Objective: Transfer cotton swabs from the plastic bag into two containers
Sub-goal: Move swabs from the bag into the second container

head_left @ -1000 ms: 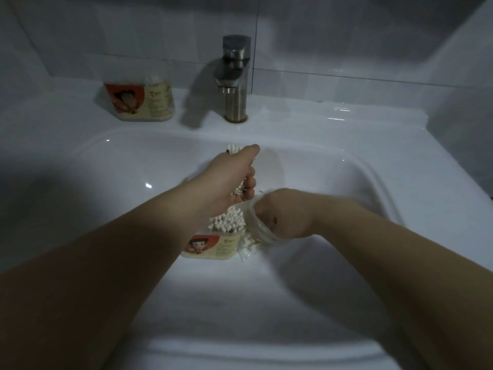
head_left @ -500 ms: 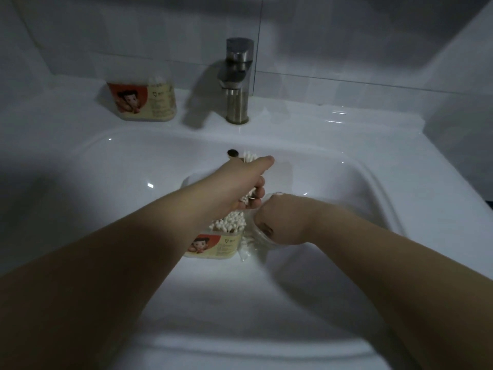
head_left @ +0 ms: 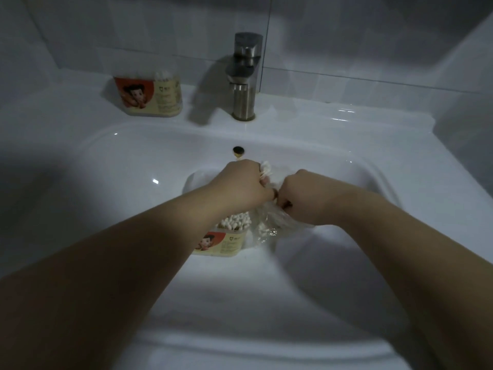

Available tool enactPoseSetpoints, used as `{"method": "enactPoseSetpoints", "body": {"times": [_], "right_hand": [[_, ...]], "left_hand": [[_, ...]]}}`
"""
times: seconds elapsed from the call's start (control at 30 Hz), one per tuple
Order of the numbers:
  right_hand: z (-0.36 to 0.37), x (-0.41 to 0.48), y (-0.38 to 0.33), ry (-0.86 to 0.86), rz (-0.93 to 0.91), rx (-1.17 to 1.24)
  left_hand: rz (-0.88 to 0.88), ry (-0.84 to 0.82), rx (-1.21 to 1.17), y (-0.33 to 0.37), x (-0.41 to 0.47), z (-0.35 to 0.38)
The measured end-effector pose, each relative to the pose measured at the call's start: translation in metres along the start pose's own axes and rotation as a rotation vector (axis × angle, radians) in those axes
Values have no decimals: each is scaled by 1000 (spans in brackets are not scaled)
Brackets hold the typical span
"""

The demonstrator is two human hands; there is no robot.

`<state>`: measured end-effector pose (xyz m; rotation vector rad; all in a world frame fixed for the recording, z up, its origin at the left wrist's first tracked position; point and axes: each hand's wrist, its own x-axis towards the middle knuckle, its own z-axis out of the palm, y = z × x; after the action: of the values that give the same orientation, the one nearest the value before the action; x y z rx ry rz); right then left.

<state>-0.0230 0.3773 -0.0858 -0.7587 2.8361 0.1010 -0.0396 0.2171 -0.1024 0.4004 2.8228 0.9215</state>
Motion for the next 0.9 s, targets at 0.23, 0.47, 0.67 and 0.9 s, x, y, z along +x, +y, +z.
{"method": "enactPoseSetpoints", "body": {"times": [0.23, 0.47, 0.67, 0.9], "right_hand": [[-9, -7, 6, 11, 79, 100], [-12, -13, 14, 58, 149, 362], [-19, -19, 24, 126, 141, 695], [-18, -17, 20, 191, 195, 924]], "left_hand": [[-42, -103, 131, -3, -2, -3], [-8, -142, 202, -2, -4, 0], [-79, -17, 97, -7, 2, 1], [-97, -51, 100, -8, 1, 2]]}}
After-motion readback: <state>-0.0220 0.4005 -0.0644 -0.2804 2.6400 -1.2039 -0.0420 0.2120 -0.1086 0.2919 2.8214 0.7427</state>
